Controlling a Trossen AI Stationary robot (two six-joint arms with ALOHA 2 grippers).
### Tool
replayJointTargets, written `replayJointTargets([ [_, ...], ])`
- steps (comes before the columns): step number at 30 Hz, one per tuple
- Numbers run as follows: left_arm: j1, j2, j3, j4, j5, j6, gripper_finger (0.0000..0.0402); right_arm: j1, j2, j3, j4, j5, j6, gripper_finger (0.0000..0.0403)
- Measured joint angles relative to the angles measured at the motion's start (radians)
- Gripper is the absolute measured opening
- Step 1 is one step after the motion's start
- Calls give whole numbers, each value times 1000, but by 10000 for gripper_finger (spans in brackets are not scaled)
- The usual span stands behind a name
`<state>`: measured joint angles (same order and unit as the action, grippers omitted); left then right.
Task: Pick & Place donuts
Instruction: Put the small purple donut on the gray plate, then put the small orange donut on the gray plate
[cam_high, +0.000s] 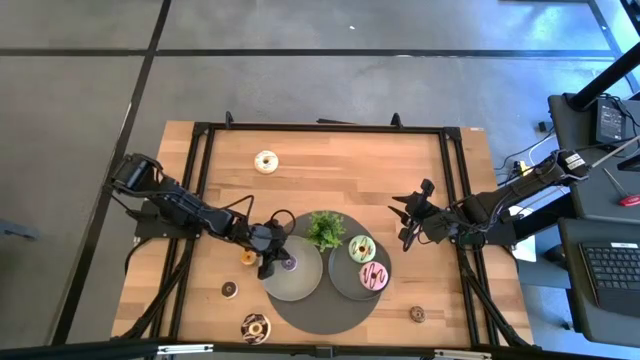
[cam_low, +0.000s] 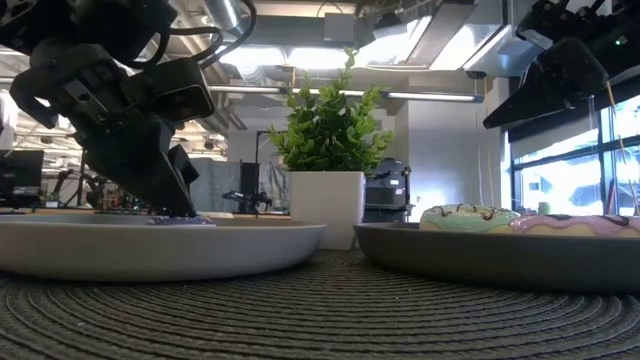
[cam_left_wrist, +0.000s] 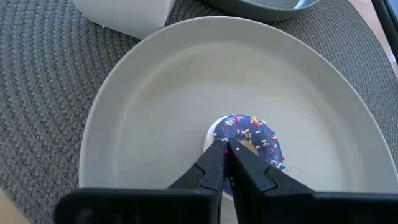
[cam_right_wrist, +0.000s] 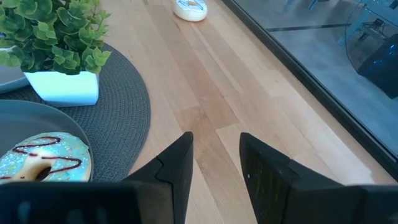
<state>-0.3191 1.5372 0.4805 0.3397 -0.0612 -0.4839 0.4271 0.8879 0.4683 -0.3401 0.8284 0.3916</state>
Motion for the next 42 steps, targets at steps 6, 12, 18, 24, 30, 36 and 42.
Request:
replayJointTargets([
  [6, 0, -4, 0, 1, -1, 0, 42, 0, 0, 0, 0, -1, 0, 133],
  [12, 5, -8, 0, -2, -32, 23, 75, 0, 0, 0, 0, -1, 0, 133],
  [18, 26, -116, 0, -63, 85, 41, 96, 0, 0, 0, 0, -2, 0, 133],
  [24, 40, -303, 0, -353, 157, -77, 106, 0, 0, 0, 0, -2, 0, 133],
  [30, -5, -451, 0, -660, 66, -28, 115, 0, 0, 0, 0, -1, 22, 133],
  [36, -74, -464, 0, -711, 23, 37, 118, 0, 0, 0, 0, -1, 23, 133],
  [42, -113, -430, 0, -751, 30, 0, 120, 0, 0, 0, 0, 0, 23, 133],
])
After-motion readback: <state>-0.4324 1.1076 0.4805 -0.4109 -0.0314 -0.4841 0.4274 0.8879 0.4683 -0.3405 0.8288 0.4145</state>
